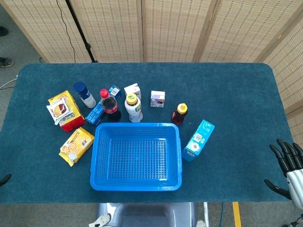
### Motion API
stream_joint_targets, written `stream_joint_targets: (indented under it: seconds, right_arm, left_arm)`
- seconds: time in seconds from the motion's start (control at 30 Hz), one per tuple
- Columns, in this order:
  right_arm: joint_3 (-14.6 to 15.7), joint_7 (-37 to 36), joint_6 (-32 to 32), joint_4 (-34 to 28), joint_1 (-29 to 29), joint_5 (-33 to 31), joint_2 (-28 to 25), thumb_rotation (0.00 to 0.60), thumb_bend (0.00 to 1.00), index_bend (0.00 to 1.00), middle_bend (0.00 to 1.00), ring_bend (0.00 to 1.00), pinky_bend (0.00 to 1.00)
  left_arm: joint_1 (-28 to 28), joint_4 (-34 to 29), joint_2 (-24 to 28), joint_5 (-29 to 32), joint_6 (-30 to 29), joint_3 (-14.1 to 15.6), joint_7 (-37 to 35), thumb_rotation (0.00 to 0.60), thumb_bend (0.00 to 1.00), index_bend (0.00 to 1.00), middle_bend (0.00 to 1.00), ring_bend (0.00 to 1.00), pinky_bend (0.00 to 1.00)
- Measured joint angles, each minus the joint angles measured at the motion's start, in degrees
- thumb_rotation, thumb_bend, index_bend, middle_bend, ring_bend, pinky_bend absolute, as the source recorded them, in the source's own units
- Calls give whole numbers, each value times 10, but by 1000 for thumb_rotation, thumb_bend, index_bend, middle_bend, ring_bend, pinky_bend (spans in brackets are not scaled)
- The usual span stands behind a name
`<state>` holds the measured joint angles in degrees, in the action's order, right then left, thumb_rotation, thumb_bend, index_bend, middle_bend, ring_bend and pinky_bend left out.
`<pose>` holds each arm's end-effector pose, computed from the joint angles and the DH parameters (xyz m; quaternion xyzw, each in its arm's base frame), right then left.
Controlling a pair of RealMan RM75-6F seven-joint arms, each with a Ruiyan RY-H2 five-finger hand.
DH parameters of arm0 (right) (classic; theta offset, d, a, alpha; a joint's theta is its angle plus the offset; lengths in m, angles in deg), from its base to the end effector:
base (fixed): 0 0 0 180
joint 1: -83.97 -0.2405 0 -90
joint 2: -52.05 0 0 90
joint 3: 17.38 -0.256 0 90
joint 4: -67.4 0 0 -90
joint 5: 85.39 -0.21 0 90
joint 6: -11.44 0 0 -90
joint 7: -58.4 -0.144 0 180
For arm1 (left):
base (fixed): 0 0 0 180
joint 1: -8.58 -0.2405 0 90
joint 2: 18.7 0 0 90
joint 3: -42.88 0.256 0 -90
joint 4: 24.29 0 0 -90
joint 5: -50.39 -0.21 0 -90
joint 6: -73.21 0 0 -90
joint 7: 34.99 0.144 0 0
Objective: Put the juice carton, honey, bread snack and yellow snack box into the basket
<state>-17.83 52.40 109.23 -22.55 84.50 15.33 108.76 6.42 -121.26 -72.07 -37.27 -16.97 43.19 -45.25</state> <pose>-0.2972 -0.1389 0.2082 0.6342 -0.2977 0.4401 0.5617 -0.3199 0.1308 0.2134 -0.5561 -0.4259 -0.3904 0.5974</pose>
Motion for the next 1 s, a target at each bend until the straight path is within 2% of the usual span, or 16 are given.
stream_joint_targets:
  seconds: [0.27,0.47,0.77,1.0]
  right_arm:
    - [0,0,-7,5,-7,1,10,600,0,0,0,0,0]
    - [-6,9,-34,25,-42,23,10,600,0,0,0,0,0]
    - [-19,-37,-85,87,-154,107,7,600,0,0,0,0,0]
    - [-24,-45,-178,97,-238,127,1,600,0,0,0,0,0]
  left_arm:
    - [5,7,5,-4,7,0,-23,600,143,0,0,0,0]
    - [8,13,6,-7,4,-5,-34,600,143,0,0,0,0]
    - [13,2,5,11,16,-9,-20,600,143,0,0,0,0]
    - [21,-6,4,32,36,-15,-5,600,144,0,0,0,0]
